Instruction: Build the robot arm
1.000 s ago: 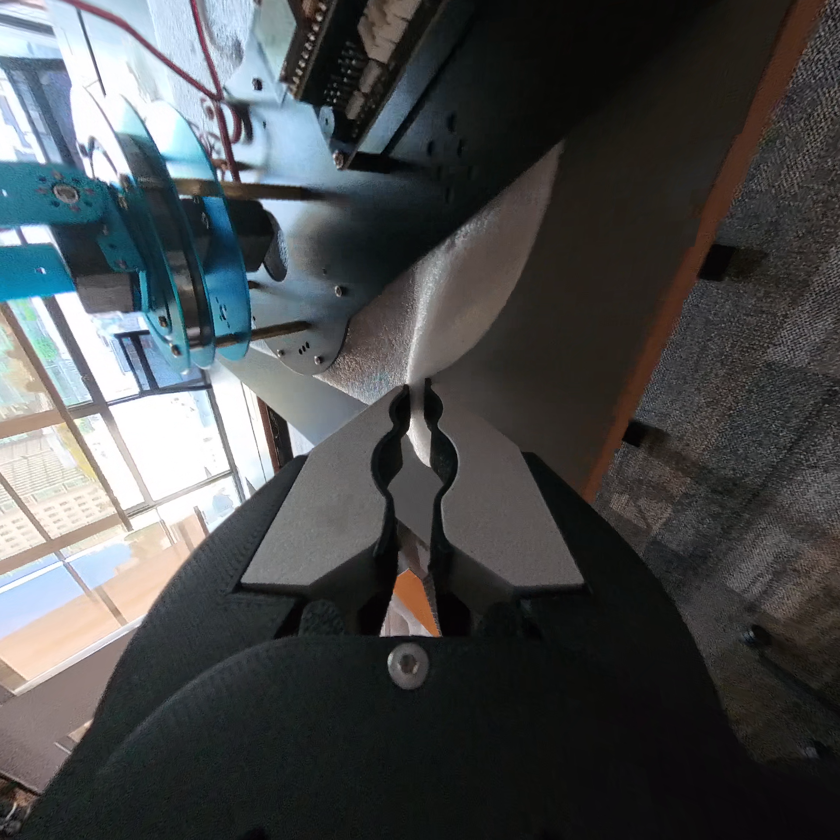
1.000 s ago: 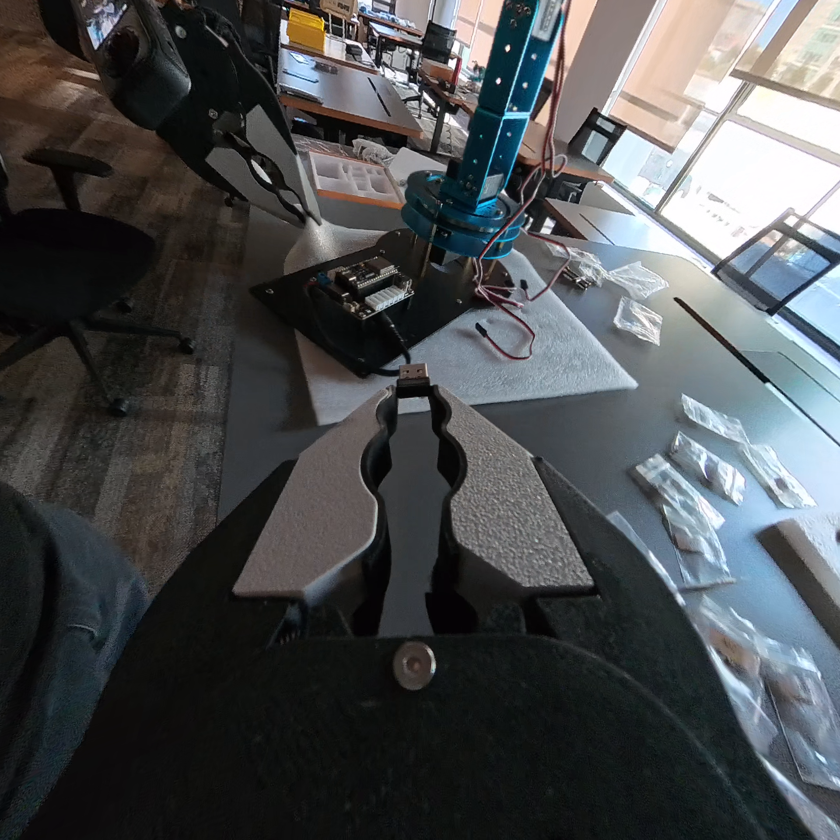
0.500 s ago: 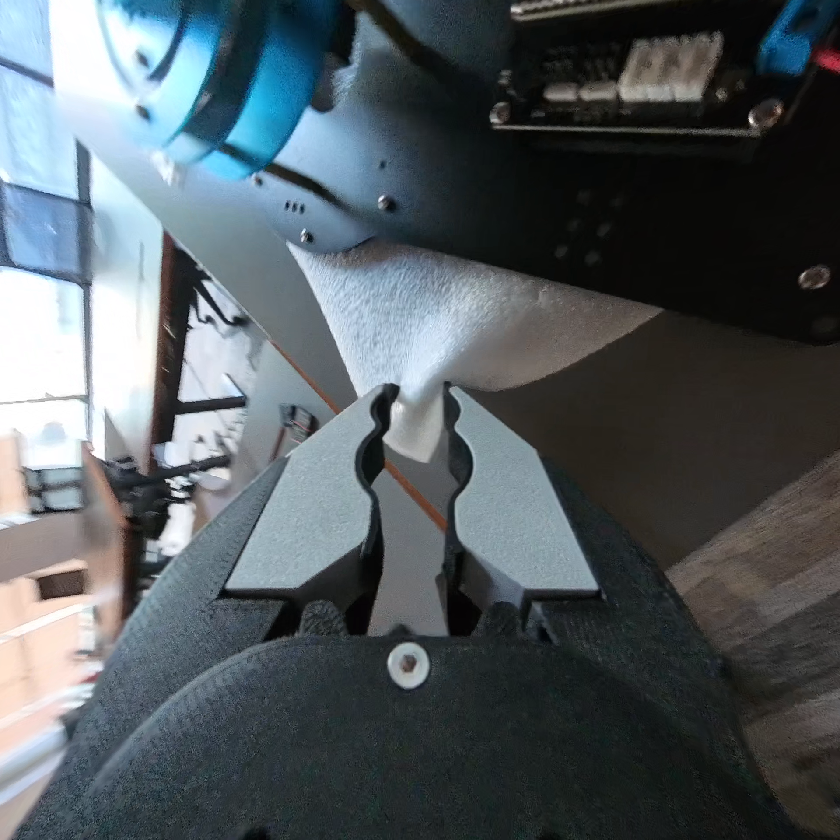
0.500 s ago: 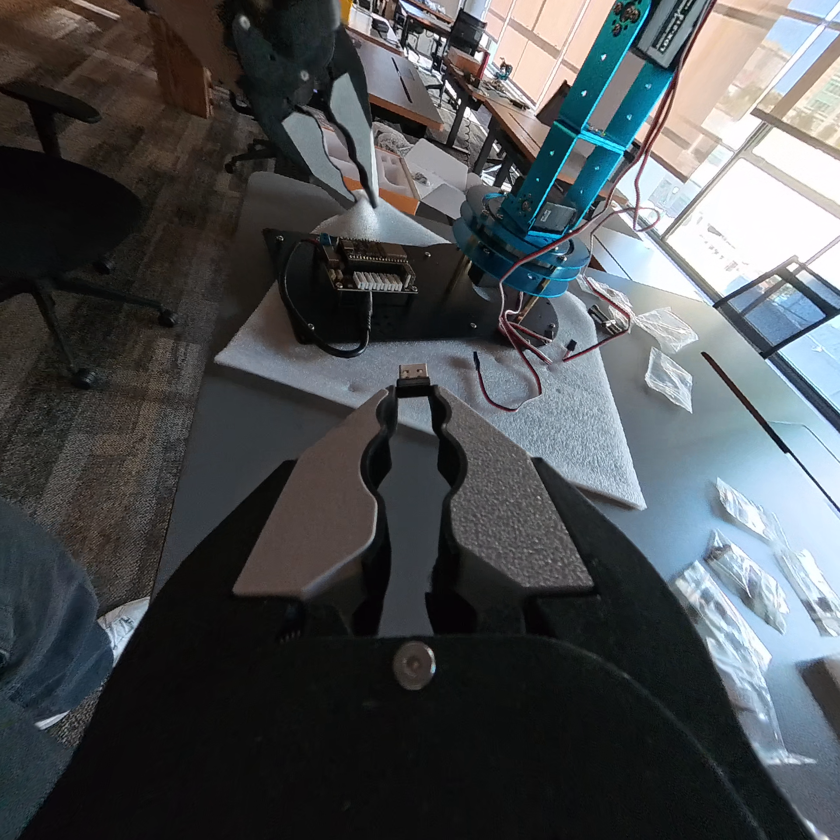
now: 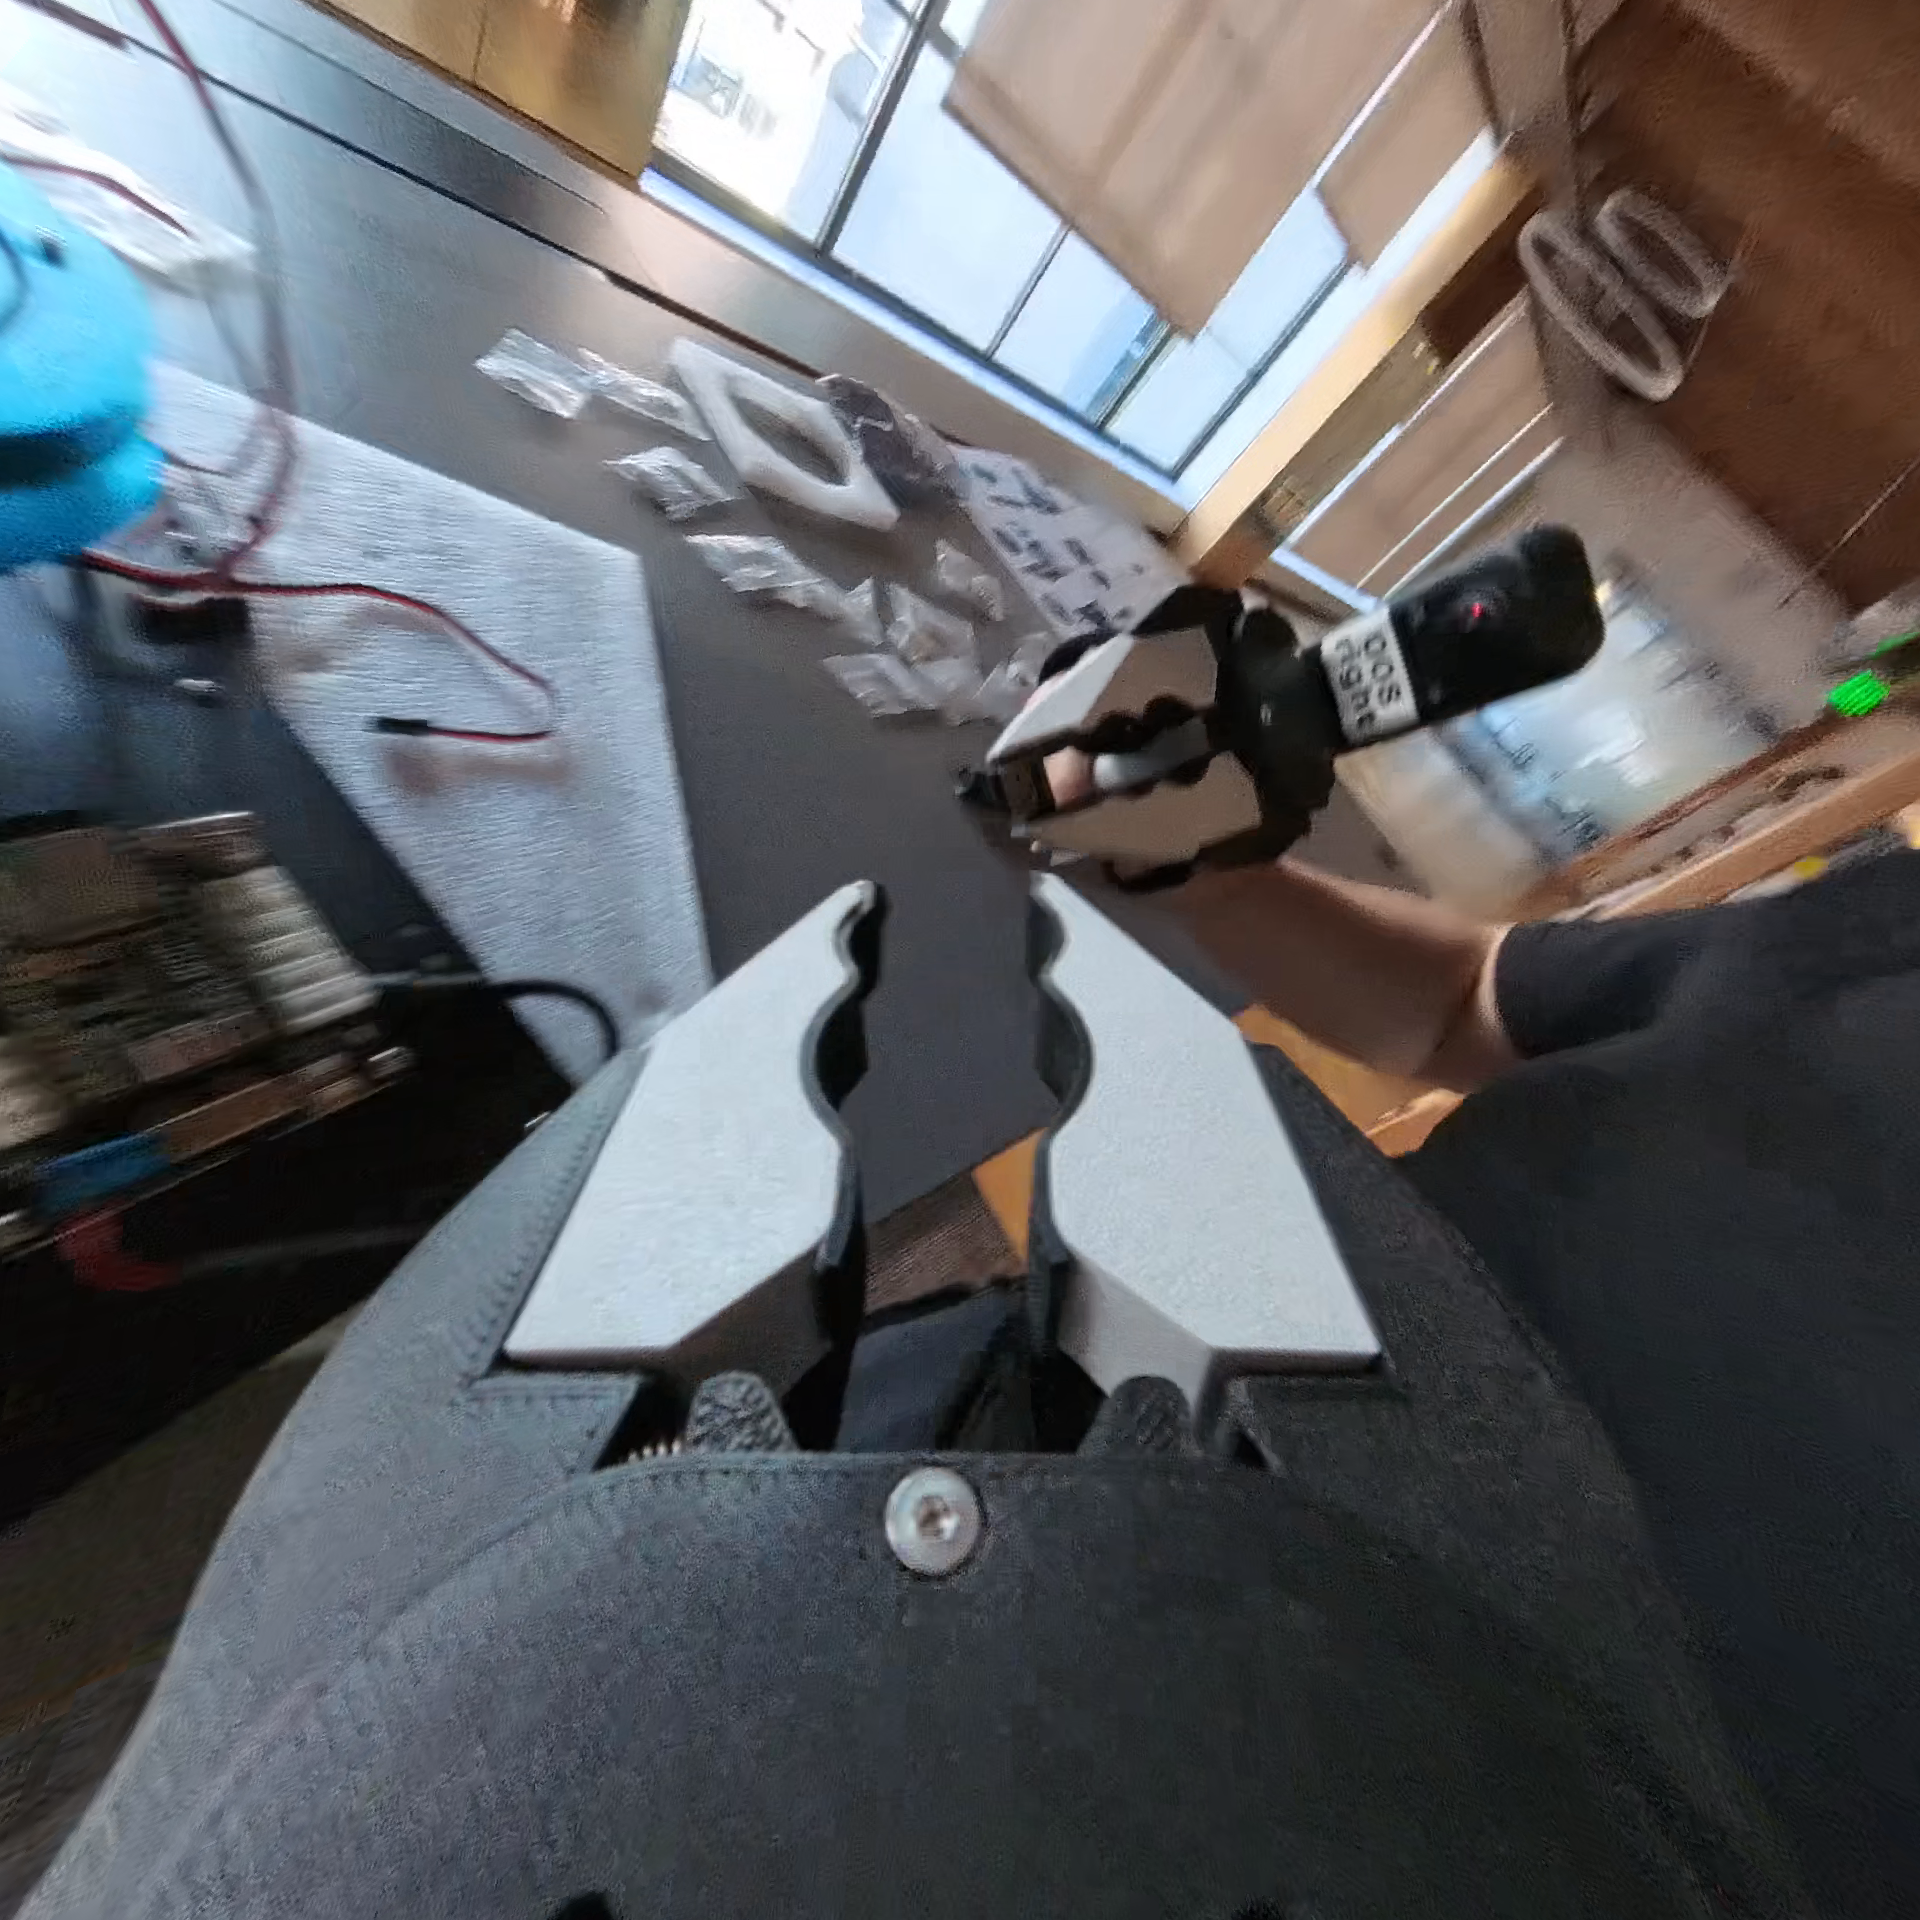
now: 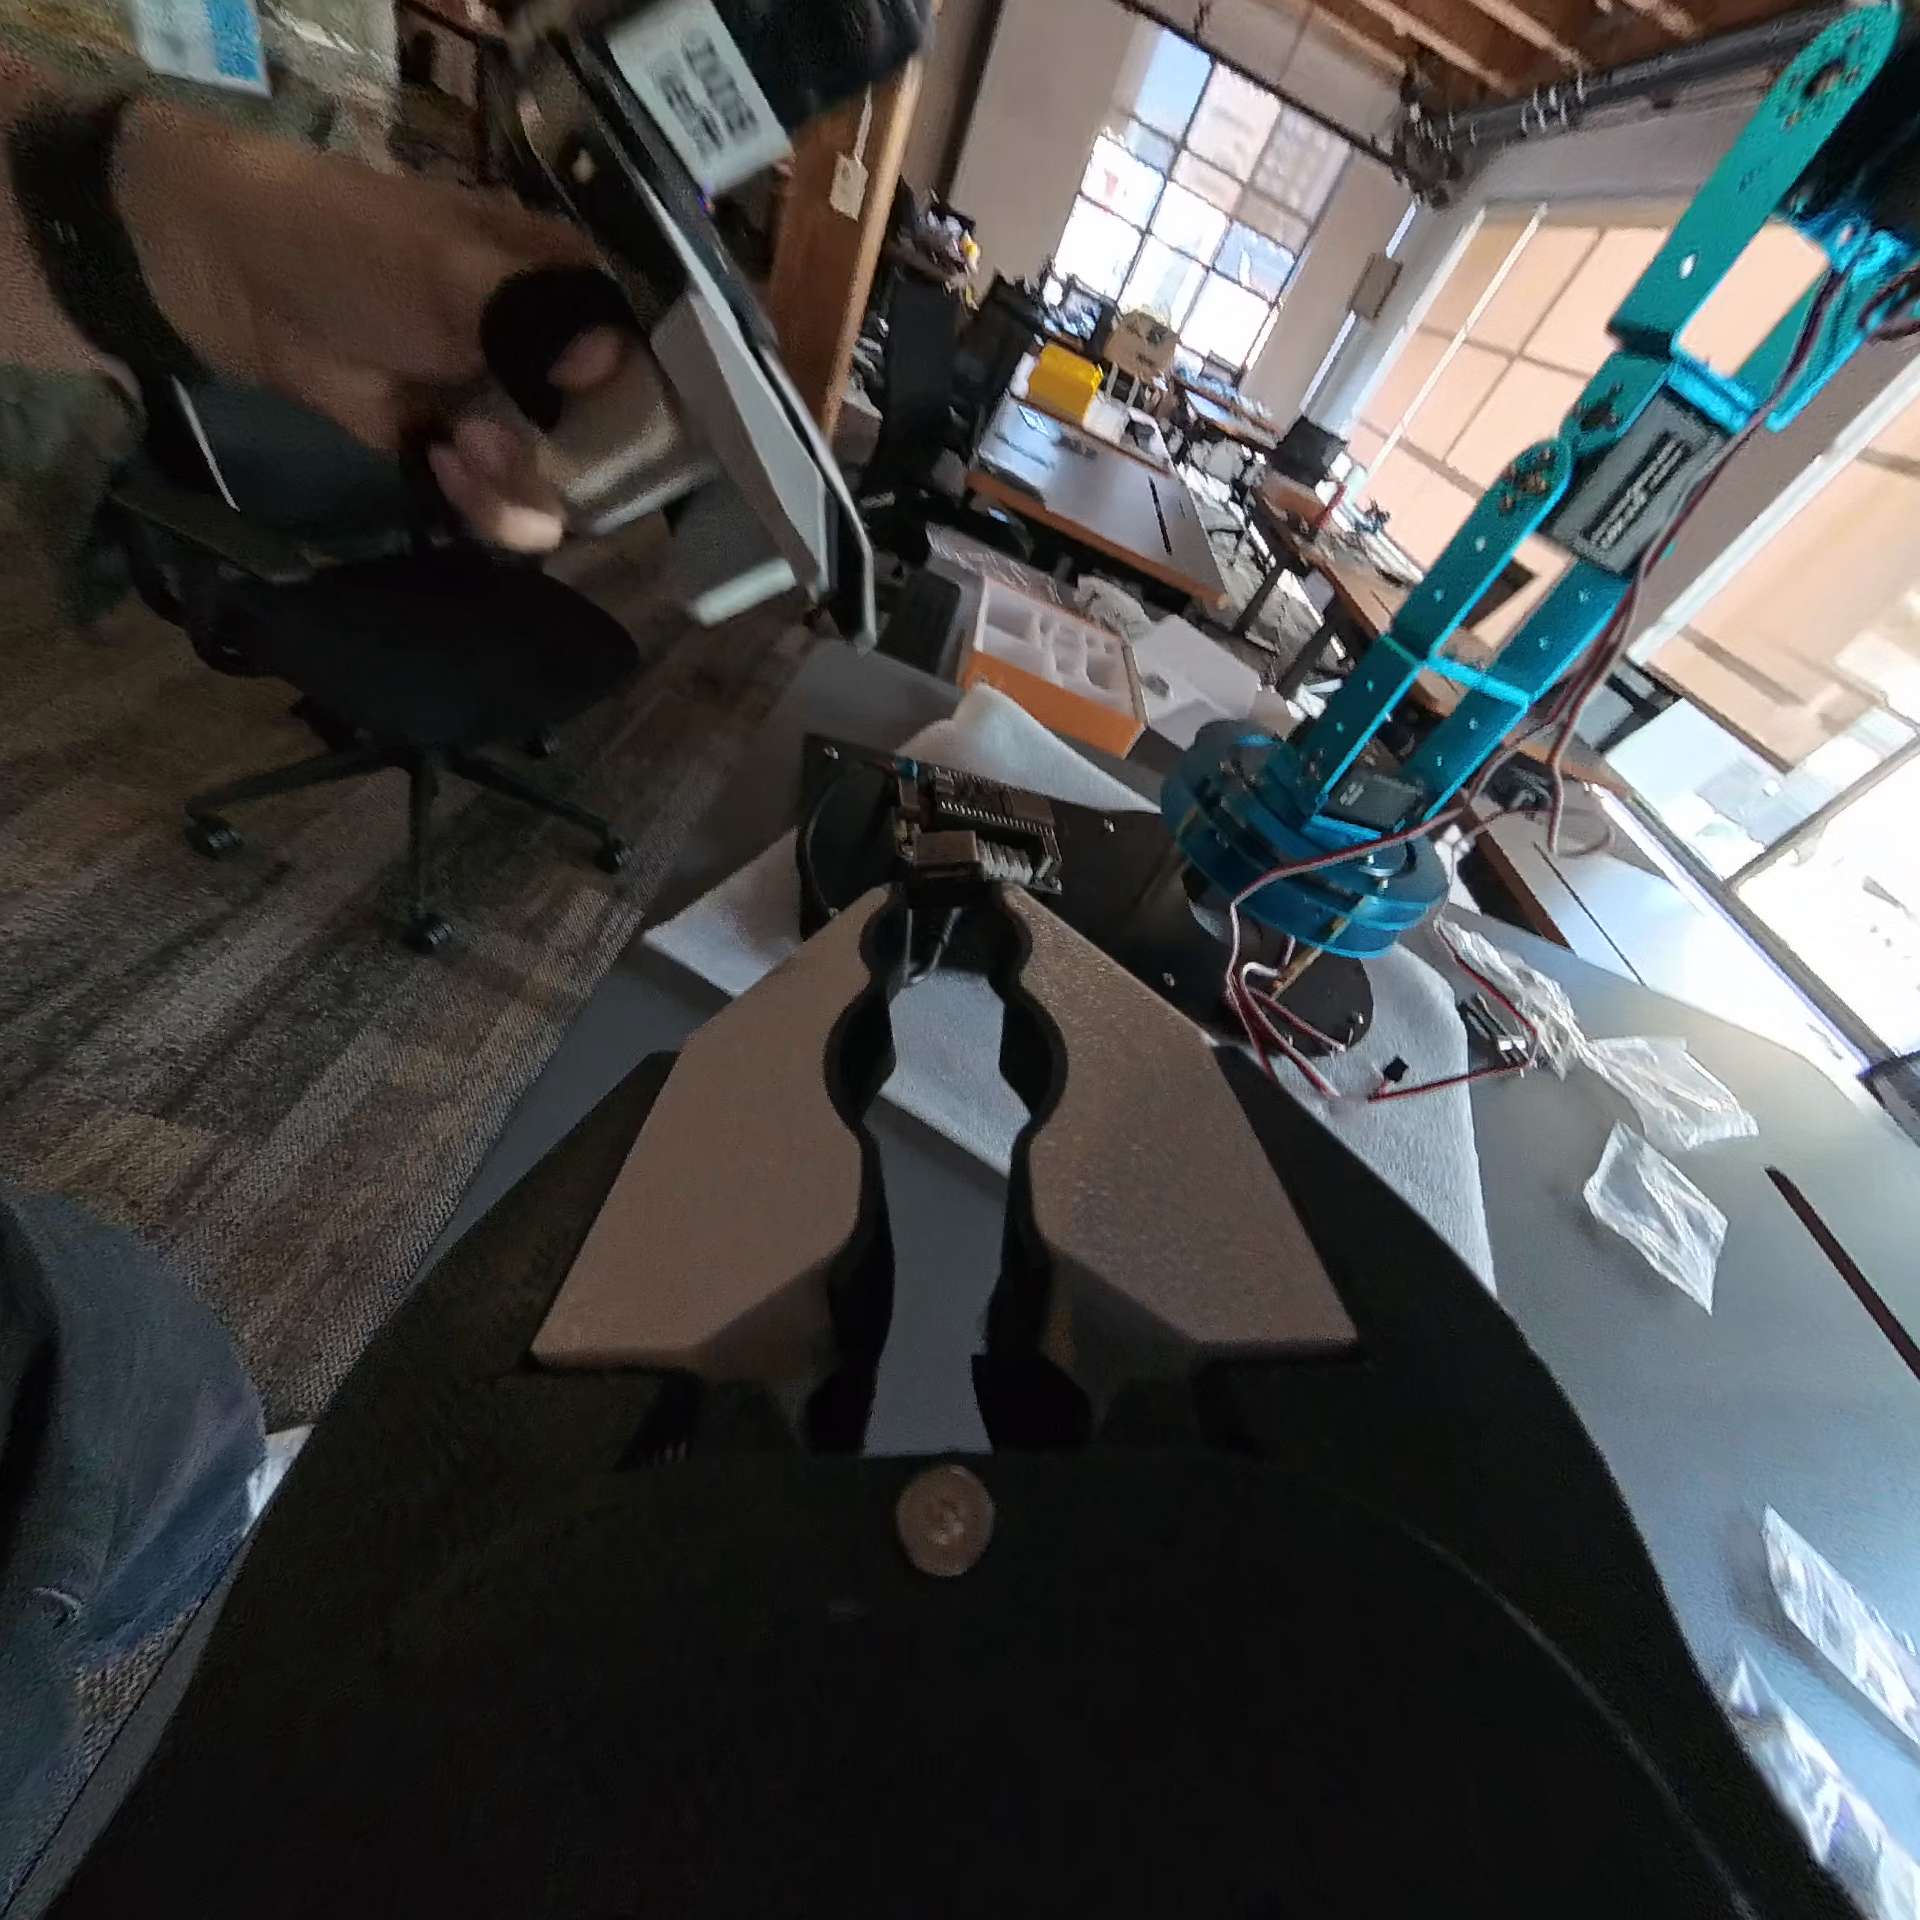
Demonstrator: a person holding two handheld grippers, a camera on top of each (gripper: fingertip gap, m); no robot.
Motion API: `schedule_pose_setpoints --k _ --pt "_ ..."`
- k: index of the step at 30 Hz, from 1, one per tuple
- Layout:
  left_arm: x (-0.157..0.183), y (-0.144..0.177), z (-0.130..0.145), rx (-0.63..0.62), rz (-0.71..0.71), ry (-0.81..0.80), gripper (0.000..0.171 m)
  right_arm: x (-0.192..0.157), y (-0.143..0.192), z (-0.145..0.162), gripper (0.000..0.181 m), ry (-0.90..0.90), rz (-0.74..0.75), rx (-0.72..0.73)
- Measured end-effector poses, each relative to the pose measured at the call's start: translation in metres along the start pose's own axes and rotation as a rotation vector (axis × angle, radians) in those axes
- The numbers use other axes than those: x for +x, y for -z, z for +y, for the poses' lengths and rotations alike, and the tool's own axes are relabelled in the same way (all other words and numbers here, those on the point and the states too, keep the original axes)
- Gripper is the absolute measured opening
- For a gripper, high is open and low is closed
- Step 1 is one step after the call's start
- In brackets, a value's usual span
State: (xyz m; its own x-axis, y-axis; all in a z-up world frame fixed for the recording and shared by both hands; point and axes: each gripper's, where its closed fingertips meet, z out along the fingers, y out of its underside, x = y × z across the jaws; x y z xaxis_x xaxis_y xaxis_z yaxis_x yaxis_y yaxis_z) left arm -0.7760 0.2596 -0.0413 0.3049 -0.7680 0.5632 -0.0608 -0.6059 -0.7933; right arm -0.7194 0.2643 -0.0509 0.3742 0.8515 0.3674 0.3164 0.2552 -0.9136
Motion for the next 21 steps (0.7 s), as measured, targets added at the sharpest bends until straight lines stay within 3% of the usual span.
schedule_pose_setpoints --k 2,5,12,17,21 --pt "0.008 -0.026 -0.002 0.028 0.002 0.057 0.035 -0.003 0.005 -0.008 0.013 0.028 -0.022 0.034" --pt "0.025 -0.041 -0.01 0.11 0.092 0.128 0.017 -0.009 0.014 -0.016 0.013 0.073 -0.051 0.058" --pt "0.051 -0.054 0.001 0.053 0.384 0.332 0.014 -0.013 0.02 -0.021 0.013 0.108 -0.057 0.093" --pt "0.052 -0.055 0.003 0.048 0.397 0.275 0.003 -0.016 0.017 -0.026 0.013 0.132 -0.051 0.119" --pt "0.05 -0.052 0.002 0.033 0.312 0.109 0.003 -0.016 0.014 -0.027 0.015 0.102 -0.065 0.122"
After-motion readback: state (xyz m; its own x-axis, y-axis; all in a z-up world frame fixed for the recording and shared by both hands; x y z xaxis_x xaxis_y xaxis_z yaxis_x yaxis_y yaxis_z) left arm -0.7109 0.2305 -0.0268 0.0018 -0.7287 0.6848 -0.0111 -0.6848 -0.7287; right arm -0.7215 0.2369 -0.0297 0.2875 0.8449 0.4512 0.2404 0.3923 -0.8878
